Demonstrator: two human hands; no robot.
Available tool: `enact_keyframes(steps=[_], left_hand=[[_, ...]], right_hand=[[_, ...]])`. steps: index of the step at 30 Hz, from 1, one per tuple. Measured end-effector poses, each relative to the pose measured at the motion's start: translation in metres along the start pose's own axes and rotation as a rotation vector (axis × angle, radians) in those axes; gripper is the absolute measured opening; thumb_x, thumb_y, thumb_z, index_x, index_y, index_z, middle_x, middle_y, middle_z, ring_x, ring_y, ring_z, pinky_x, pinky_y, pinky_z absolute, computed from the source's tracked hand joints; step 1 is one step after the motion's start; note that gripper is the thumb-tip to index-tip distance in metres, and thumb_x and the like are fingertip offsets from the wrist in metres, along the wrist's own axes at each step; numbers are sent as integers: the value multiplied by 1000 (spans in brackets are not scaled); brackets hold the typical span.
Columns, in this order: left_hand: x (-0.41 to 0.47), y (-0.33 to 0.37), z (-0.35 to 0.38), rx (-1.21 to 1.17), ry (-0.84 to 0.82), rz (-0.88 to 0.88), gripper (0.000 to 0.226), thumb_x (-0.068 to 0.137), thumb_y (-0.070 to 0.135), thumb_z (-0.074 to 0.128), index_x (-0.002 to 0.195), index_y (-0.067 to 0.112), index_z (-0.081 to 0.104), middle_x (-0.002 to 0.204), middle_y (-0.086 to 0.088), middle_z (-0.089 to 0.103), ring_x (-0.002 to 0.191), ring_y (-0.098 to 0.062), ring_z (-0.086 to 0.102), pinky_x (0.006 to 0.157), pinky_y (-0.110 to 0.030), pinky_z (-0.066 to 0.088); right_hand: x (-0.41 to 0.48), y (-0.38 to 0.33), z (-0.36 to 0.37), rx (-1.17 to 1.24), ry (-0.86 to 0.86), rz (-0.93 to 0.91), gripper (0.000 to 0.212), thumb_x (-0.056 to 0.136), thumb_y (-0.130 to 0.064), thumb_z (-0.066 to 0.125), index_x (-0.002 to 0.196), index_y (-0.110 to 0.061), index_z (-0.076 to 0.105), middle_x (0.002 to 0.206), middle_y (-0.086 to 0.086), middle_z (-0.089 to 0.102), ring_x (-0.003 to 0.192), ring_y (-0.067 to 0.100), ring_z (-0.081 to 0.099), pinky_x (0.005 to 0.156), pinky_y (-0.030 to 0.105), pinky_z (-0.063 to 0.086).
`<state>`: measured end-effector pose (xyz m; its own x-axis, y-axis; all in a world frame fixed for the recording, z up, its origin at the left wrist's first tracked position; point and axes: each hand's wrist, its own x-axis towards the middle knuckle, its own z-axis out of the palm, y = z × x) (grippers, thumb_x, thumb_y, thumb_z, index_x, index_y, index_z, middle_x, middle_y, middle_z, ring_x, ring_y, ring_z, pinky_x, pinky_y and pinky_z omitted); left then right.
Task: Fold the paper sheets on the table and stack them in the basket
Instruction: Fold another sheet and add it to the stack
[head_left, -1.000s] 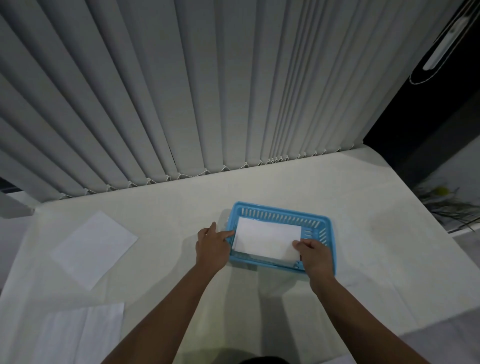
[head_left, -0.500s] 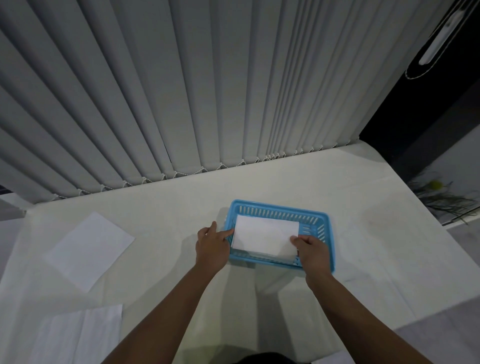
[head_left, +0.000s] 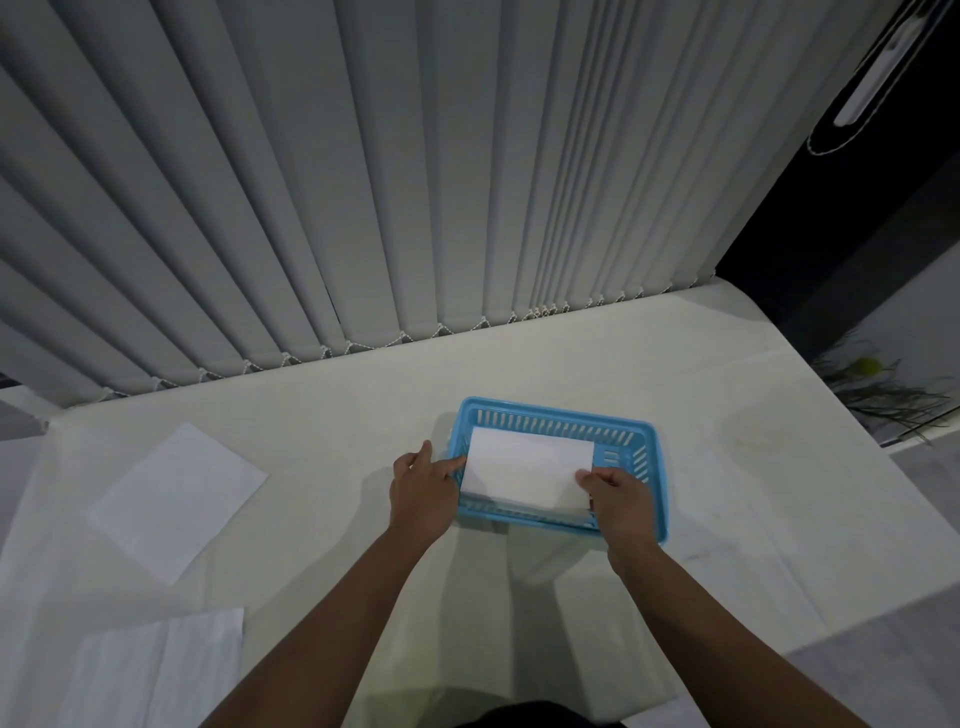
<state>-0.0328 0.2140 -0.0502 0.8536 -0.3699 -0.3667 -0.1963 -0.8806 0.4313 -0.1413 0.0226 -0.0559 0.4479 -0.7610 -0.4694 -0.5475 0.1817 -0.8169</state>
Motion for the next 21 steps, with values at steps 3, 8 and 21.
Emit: enact_keyframes(steps=[3,8,21], left_hand=[[-1,1,0,23,5,6,46,100,16,29,137,38,46,158,-5,23,140,-29,19,109,-38,36],[-4,2,1,62,40,19,44,100,16,32,137,33,46,157,-6,24,139,-28,21,110,-38,36],[-2,17,15,309,69,324,70,89,57,-3,151,26,9,162,0,2,150,-22,-3,119,-51,-1]], right_hand=[[0,0,0,6,4,11,20,86,-22,68,98,-6,69,93,8,66,86,24,59,74,33,48],[0,0,-1,-30,9,-38,22,84,-24,70,99,-8,68,96,7,67,88,24,60,74,32,47],[-13,8,5,-1087,-93,-735,79,87,-64,-2,148,-24,28,159,0,25,146,24,21,117,50,10]])
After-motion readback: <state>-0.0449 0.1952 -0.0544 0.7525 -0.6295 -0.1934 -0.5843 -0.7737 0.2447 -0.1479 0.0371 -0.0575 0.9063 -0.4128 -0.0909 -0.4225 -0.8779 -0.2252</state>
